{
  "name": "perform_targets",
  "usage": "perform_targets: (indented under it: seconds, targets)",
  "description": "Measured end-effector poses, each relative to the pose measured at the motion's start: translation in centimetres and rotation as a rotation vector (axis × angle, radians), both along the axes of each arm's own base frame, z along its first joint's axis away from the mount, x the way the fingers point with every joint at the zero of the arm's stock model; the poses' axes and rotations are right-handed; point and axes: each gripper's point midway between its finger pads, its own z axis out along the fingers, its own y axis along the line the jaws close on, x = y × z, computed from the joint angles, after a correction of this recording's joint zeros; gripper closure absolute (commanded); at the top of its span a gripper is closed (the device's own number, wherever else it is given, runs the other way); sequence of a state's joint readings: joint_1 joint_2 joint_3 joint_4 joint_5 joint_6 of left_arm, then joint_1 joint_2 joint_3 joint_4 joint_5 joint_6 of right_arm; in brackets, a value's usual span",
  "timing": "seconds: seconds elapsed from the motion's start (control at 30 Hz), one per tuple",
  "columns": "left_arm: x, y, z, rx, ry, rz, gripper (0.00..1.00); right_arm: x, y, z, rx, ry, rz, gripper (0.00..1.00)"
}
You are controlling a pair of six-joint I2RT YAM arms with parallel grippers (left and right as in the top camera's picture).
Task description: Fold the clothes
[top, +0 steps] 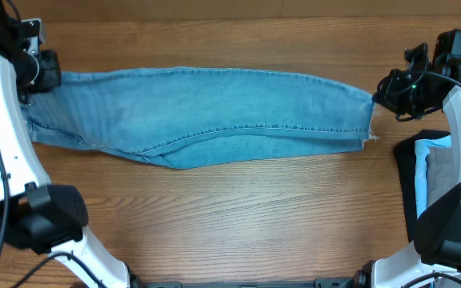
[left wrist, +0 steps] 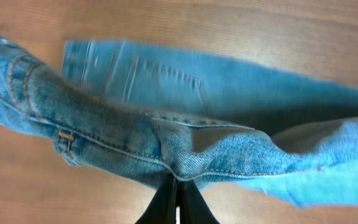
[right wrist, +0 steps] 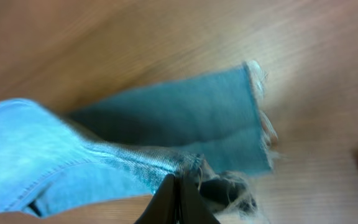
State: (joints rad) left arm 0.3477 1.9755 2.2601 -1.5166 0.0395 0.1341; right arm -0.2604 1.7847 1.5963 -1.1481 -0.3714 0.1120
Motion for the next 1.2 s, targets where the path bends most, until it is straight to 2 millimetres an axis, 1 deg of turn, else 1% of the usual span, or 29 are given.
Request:
perform_targets:
  seconds: [0.1, 0.17, 0.2, 0.27, 0.37, 0.43, 0.47, 0.53, 0.57, 0.6, 0.63, 0.67, 0.73, 0.77, 0.8, 0.87, 0.9, 0.93, 0.97, 1.0, 1.03, 1.1, 1.13, 1.17, 1.2]
  targets:
    - [-2.9, -0.7, 1.0, -0.012, 0.055, 0.035, 0.96, -1.8, -0.7, -0.8, -0.036, 0.1, -0.05, 0.96]
    - [-4.5, -1.2, 1.4, -0.023, 0.092, 0.051, 0.96, -2.5, -1.3, -1.2, -0.066, 0.136, -0.078, 0.96]
    - [-5.0, -1.3, 1.6, -0.026, 0.096, 0.062, 0.96, -2.5, -1.5, -1.2, -0.079, 0.142, -0.091, 0.96]
    - [-4.9, -1.3, 1.9, -0.025, 0.082, 0.075, 0.96, -1.8, -2.0, -1.1, -0.097, 0.113, -0.106, 0.96]
    - [-1.7, -0.5, 2.9, -0.023, -0.066, 0.077, 0.96, 1.7, -2.3, 0.1, -0.094, -0.041, -0.112, 0.96]
    - [1.4, -0.1, 4.5, -0.031, -0.215, 0.036, 0.96, 4.6, -2.4, 1.7, -0.082, -0.182, -0.106, 0.96]
    - [3.1, 0.0, 5.6, -0.036, -0.303, 0.003, 0.96, 6.1, -2.3, 2.7, -0.066, -0.257, -0.096, 0.96]
    - [4.7, 0.0, 7.0, -0.033, -0.39, -0.034, 0.96, 7.8, -1.9, 4.4, -0.042, -0.36, -0.075, 0.96]
    - [5.2, -0.1, 7.8, -0.034, -0.429, -0.053, 0.96, 8.2, -1.8, 4.8, -0.034, -0.385, -0.069, 0.96]
    - [5.3, -0.4, 8.3, -0.042, -0.444, -0.066, 0.96, 8.5, -1.6, 5.3, -0.021, -0.407, -0.057, 0.96]
    - [5.0, -0.6, 8.3, -0.05, -0.437, -0.075, 0.96, 8.6, -1.4, 5.5, -0.012, -0.414, -0.051, 0.96]
    - [4.2, -1.1, 8.1, -0.067, -0.405, -0.08, 0.96, 8.4, -1.2, 5.6, -0.001, -0.408, -0.045, 0.96]
    - [2.2, -1.9, 7.1, -0.101, -0.322, -0.074, 0.96, 7.7, -1.0, 5.0, 0.004, -0.37, -0.044, 0.96]
    - [0.2, -2.7, 5.9, -0.141, -0.23, -0.065, 0.96, 6.5, -1.0, 4.0, -0.006, -0.302, -0.052, 0.96]
    - [-0.4, -3.0, 5.4, -0.155, -0.196, -0.061, 0.96, 6.2, -1.0, 3.7, -0.008, -0.283, -0.054, 0.96]
    - [-2.0, -3.6, 3.8, -0.194, -0.107, -0.049, 0.96, 4.3, -0.9, 2.3, -0.026, -0.18, -0.061, 0.96]
    - [-2.7, -3.9, 2.8, -0.214, -0.06, -0.044, 0.96, 3.7, -0.8, 1.8, -0.036, -0.147, -0.059, 0.96]
    - [-3.7, -4.3, 0.7, -0.248, 0.021, -0.033, 0.96, 2.5, -0.4, 0.5, -0.059, -0.082, -0.052, 0.96]
    - [-4.2, -4.5, -0.5, -0.265, 0.062, -0.028, 0.96, 2.3, -0.3, 0.1, -0.064, -0.072, -0.049, 0.96]
    - [-4.4, -4.6, -2.2, -0.281, 0.096, -0.023, 0.96, 1.8, -0.1, -0.7, -0.073, -0.048, -0.045, 0.96]
    - [-5.0, -4.8, -3.6, -0.299, 0.143, -0.017, 0.96, 1.4, 0.1, -1.6, -0.078, -0.026, -0.04, 0.96]
    - [-6.1, -5.2, -7.2, -0.334, 0.226, -0.005, 0.96, 0.5, 0.4, -3.7, -0.08, 0.013, -0.032, 0.96]
    - [-6.2, -5.3, -8.6, -0.342, 0.243, -0.003, 0.96, 0.5, 0.5, -4.5, -0.079, 0.018, -0.03, 0.96]
    - [-6.1, -5.3, -9.6, -0.345, 0.25, -0.002, 0.96, 0.8, 0.4, -4.9, -0.077, 0.006, -0.029, 0.96]
    - [-5.4, -5.2, -10.3, -0.345, 0.226, -0.006, 0.96, 1.7, 0.4, -4.9, -0.075, -0.031, -0.026, 0.96]
